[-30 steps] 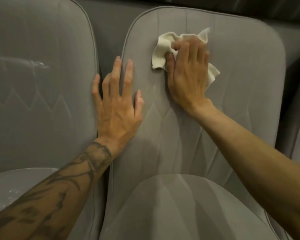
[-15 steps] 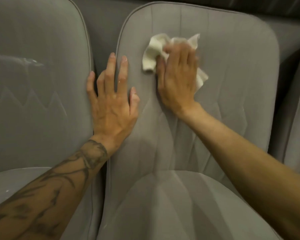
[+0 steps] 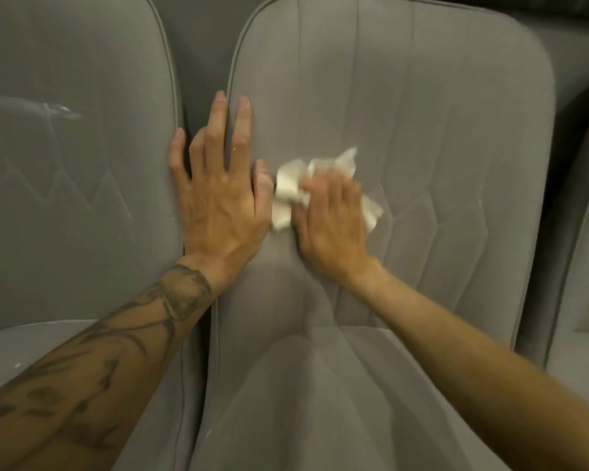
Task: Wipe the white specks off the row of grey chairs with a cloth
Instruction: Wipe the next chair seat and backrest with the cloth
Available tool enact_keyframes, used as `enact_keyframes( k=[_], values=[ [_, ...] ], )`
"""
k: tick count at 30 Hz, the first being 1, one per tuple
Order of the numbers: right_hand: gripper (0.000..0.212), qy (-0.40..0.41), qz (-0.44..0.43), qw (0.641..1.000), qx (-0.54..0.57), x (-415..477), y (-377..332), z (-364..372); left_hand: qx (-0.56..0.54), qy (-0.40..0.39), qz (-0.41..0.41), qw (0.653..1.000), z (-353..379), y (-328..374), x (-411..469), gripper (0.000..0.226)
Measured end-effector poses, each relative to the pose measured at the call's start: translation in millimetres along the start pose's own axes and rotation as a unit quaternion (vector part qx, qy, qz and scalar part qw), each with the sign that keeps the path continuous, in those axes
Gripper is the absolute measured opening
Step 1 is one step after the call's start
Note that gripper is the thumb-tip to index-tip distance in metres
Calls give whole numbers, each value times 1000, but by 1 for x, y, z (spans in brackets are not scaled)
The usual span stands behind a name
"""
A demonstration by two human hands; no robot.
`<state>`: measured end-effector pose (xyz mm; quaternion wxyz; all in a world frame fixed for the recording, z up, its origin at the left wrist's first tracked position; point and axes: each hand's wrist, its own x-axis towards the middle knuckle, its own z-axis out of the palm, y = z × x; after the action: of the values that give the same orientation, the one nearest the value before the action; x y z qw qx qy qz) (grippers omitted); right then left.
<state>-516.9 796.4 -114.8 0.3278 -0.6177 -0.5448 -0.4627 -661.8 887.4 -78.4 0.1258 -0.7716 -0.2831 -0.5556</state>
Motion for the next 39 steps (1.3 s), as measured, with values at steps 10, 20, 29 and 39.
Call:
enact_keyframes(
  k=[10, 20, 29, 39],
  values=[
    [22, 5, 25, 1000, -17, -5, 24, 2, 3, 3, -1, 1000, 0, 0, 1, 67],
    [24, -134, -162, 977, 18, -109, 6, -4, 8, 8, -4, 1000, 1, 1, 0, 67],
    [24, -157, -204, 966, 19, -120, 0, -3, 2, 12, -2, 1000, 5, -1, 0, 66],
    [16, 111, 165, 978, 65, 92, -19, -7, -36, -38, 25, 998, -19, -8, 5, 61]
  ],
)
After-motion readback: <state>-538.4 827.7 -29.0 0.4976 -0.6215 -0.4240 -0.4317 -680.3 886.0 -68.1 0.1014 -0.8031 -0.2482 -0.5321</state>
